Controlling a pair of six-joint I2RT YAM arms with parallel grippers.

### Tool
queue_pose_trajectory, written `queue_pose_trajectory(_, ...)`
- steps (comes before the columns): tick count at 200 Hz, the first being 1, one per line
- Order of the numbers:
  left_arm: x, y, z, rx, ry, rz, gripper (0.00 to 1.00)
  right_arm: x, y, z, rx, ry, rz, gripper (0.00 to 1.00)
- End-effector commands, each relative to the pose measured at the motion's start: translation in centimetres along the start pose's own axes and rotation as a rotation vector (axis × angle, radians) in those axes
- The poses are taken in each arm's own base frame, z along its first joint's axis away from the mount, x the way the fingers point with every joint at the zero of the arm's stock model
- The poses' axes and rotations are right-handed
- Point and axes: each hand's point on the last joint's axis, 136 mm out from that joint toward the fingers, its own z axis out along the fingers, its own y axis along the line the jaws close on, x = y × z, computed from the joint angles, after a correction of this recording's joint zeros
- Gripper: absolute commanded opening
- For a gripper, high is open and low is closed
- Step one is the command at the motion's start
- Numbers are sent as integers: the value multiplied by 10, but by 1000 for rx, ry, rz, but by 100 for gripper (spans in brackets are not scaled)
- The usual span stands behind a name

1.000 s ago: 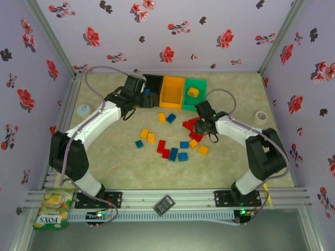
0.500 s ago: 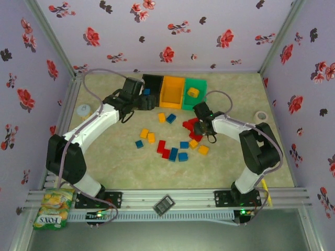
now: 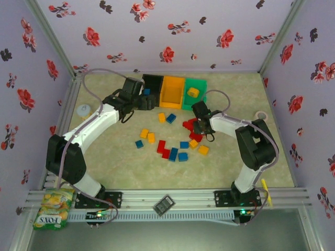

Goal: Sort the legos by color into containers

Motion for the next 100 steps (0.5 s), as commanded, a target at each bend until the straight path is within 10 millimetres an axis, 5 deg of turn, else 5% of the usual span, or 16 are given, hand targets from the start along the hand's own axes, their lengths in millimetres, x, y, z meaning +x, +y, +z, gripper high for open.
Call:
queue_pose_trajectory(1,-4,2,-4,-7,-28,-10,89,-4,-3,-1,14,-4,-13,36)
queue_pose_trajectory(42,-2,1,1,-7,-11,-14,88,-8,-8,-12,32,-19,-21,29)
queue_pose_trajectory(100,-6,-2,-7,13,-22,-11,88,-29,-9,-56,9,-106,-9,29)
